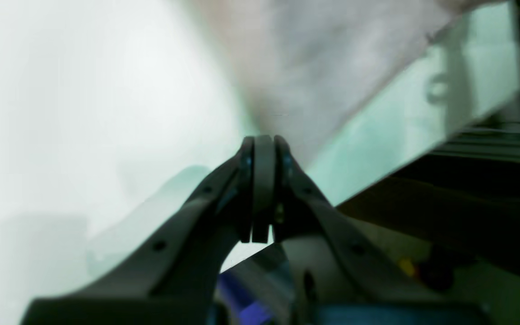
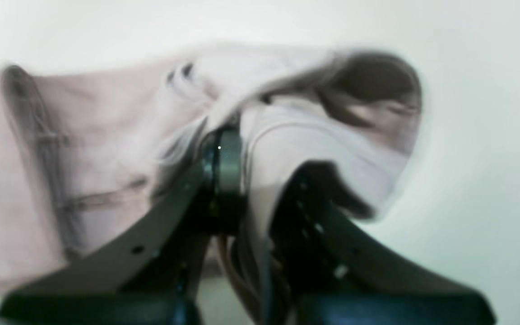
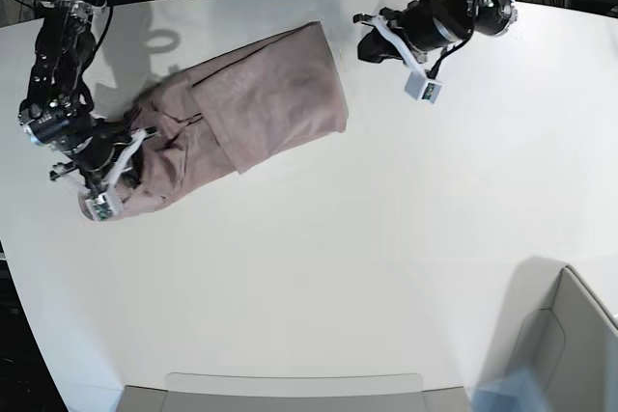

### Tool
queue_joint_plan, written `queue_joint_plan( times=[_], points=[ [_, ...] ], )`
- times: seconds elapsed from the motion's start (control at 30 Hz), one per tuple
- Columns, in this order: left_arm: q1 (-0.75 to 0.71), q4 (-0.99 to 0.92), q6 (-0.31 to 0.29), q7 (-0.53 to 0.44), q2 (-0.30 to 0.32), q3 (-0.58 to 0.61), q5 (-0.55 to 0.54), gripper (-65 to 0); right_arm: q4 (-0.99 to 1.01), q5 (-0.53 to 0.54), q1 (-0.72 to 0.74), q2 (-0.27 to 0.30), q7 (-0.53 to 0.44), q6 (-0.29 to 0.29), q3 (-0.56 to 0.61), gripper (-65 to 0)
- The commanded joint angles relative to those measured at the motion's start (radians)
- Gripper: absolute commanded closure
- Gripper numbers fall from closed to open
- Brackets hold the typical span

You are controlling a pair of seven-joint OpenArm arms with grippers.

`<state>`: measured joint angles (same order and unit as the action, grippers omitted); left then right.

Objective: Fold the T-shirt properly
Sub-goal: 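Fold the other strip end with the right gripper onto the bundle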

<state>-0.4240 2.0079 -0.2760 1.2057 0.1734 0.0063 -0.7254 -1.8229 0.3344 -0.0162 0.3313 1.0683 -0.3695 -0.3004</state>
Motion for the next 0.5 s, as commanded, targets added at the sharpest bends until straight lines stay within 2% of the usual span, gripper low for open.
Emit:
queue_joint_plan(
  times=[0.0, 0.13, 0.33, 0.47],
  points=[
    [-0.003, 0.015, -0.001, -0.01, 0.007, -0.025, -0.02, 0.0, -0.062, -0.025, -0.011, 0.007, -0.017, 0.014, 0.051, 0.0],
    [-0.042, 0.014, -0.002, -0.008, 0.01, -0.139, -0.02, 0.0, -0.182, -0.166, -0.046, -0.018, -0.017, 0.063, 0.292, 0.0],
    [-0.065, 0.014, -0.004, -0.008, 0.01, -0.246, -0.02, 0.0, -0.197, -0.466, -0.07, -0.113, -0.024, 0.066, 0.542, 0.0],
    [-0.065, 0.014, -0.004, -0.008, 0.01, -0.249, -0.016, 0.0, -0.197, -0.621, -0.07, -0.182, -0.024, 0.066, 0.688, 0.0]
  ],
)
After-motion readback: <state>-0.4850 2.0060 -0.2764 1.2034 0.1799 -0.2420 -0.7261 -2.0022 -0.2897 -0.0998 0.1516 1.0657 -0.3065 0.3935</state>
